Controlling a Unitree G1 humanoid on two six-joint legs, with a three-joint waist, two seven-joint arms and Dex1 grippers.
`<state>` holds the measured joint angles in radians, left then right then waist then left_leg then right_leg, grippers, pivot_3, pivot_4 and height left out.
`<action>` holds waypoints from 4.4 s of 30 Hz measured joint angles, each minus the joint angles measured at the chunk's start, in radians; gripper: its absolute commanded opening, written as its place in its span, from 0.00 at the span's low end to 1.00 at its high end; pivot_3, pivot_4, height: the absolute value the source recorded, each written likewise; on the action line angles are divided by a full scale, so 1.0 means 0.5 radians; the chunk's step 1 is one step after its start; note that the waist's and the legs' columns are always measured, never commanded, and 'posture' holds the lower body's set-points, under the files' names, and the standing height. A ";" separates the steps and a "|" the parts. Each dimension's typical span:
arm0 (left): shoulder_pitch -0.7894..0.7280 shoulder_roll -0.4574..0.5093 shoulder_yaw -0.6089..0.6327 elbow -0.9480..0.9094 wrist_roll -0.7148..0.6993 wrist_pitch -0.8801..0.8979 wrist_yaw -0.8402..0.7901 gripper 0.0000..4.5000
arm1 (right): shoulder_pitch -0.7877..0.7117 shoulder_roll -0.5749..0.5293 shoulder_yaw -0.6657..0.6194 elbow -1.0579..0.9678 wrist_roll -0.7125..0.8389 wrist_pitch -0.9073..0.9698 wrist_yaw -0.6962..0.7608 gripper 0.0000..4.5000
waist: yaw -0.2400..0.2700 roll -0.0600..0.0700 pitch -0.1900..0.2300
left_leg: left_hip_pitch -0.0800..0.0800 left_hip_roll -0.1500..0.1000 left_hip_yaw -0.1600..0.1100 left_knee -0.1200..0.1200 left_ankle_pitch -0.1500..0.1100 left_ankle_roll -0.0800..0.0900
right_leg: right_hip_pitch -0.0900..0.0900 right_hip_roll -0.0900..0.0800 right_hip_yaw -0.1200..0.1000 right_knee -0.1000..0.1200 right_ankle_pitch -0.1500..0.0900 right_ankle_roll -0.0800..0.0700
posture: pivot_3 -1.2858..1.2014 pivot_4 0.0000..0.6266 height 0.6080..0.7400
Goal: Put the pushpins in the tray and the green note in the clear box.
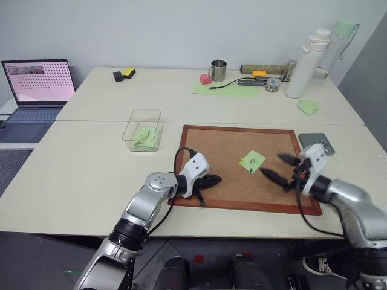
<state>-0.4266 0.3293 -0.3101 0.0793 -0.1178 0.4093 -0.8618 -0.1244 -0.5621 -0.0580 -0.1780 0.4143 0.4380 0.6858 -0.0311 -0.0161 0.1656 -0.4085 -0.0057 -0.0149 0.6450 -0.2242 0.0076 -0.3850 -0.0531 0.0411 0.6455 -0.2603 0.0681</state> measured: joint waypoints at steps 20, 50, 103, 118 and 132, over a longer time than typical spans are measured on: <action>-0.068 -0.012 -0.024 0.064 0.000 -0.001 -0.044 0.00 | -0.092 0.284 0.159 0.194 -0.235 -0.080 -0.194 0.48 | 0.014 0.000 0.000 | -0.001 -0.002 -0.001 0.000 0.000 0.000 | 0.000 0.000 -0.001 0.001 0.006 -0.003 | 0.52 0.24 1.00; -0.074 -0.005 -0.025 0.062 -0.003 0.011 -0.051 0.00 | -0.201 0.241 -0.197 -0.110 0.151 0.240 -0.223 0.01 | 0.015 -0.001 0.000 | -0.002 -0.002 -0.002 -0.001 0.000 0.000 | -0.001 -0.001 -0.002 0.000 0.005 -0.002 | 0.52 0.24 1.00; 0.021 0.038 0.001 -0.091 -0.031 0.098 -0.008 0.00 | -0.282 0.466 0.274 0.047 -0.201 0.221 -0.509 0.68 | 0.005 0.003 -0.001 | -0.002 -0.001 -0.001 -0.003 0.000 0.000 | -0.004 -0.002 -0.002 0.001 0.000 -0.009 | 0.52 0.24 1.00; 0.037 0.044 0.006 -0.133 -0.036 0.137 0.003 0.00 | -0.376 0.595 0.273 0.272 -0.317 0.196 -0.568 0.33 | 0.002 0.002 -0.001 | -0.002 0.000 -0.002 -0.004 0.000 0.000 | -0.004 0.000 -0.003 0.002 0.002 -0.005 | 0.52 0.24 1.00; 0.041 0.040 0.006 -0.138 -0.036 0.141 0.016 0.00 | -0.398 0.592 0.230 0.350 -0.338 0.124 -0.556 0.01 | 0.002 0.003 -0.001 | -0.002 -0.001 -0.001 -0.004 0.000 0.000 | -0.004 0.000 -0.002 0.002 0.003 -0.005 | 0.52 0.24 1.00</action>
<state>-0.4061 0.3494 -0.3071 0.0100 -0.1359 0.4797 -0.8536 -0.3234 -0.2660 0.0571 -0.0029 0.2451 0.5000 0.4076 -0.0300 -0.0148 0.1651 -0.4094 -0.0060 -0.0156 0.6432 -0.2242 0.0077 -0.3871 -0.0530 0.0401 0.6466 -0.2590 0.0656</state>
